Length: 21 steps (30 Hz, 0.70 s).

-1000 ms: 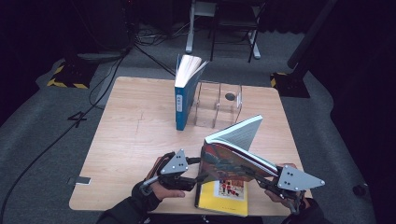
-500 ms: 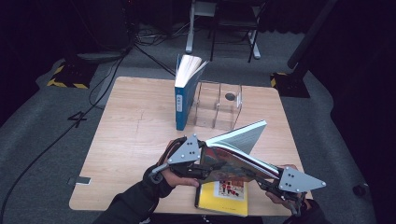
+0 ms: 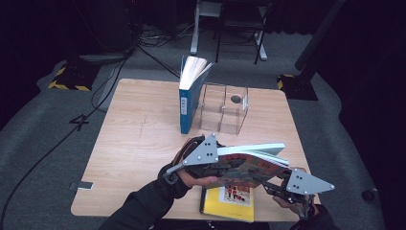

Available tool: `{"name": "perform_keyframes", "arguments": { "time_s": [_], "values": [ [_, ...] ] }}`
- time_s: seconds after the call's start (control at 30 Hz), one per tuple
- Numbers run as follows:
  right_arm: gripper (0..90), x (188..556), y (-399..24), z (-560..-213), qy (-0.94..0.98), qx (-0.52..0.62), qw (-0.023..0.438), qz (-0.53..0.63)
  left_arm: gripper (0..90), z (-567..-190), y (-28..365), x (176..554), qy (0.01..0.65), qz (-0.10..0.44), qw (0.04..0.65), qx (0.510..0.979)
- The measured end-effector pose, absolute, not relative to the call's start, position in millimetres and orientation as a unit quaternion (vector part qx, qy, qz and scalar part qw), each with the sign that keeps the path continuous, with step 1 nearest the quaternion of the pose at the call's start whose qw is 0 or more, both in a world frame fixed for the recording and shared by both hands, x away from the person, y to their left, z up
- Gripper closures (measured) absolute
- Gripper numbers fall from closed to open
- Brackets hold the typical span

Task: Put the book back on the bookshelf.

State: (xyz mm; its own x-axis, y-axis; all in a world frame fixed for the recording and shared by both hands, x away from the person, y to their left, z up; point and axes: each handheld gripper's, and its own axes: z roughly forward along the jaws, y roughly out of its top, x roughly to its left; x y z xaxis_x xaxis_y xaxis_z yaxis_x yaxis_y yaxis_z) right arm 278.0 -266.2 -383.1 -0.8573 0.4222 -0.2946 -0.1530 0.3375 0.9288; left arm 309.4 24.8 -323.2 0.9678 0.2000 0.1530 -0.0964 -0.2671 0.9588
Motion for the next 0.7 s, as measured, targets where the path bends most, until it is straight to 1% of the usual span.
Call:
{"name": "perform_keyframes", "arguments": {
  "time_s": [0.1,0.23,0.33,0.53,0.57,0.6,0.63,0.7],
  "values": [
    [64.7,279,-268,-383,0.779,0.090,0.263,0.562,71.4,-324,26,308,0.038,0.125,0.607,0.784],
    [59.5,282,-275,-383,0.778,0.103,0.263,0.561,72.1,-324,26,307,0.039,0.127,0.608,0.783],
    [52.1,284,-281,-382,0.782,0.112,0.258,0.556,72.2,-324,25,307,0.035,0.131,0.606,0.784],
    [48.5,287,-295,-385,0.773,0.137,0.263,0.561,72.2,-324,24,305,0.037,0.132,0.606,0.784],
    [46.1,288,-298,-386,0.771,0.143,0.261,0.563,72.0,-324,23,305,0.031,0.130,0.607,0.784],
    [40.4,291,-300,-388,0.769,0.159,0.266,0.559,71.9,-324,23,305,0.024,0.126,0.608,0.784],
    [39.7,294,-302,-390,0.769,0.165,0.264,0.558,72.0,-324,23,305,0.019,0.128,0.605,0.786],
    [38.9,297,-305,-394,0.769,0.172,0.242,0.566,72.0,-323,20,302,0.019,0.133,0.601,0.788]
  ]
}}
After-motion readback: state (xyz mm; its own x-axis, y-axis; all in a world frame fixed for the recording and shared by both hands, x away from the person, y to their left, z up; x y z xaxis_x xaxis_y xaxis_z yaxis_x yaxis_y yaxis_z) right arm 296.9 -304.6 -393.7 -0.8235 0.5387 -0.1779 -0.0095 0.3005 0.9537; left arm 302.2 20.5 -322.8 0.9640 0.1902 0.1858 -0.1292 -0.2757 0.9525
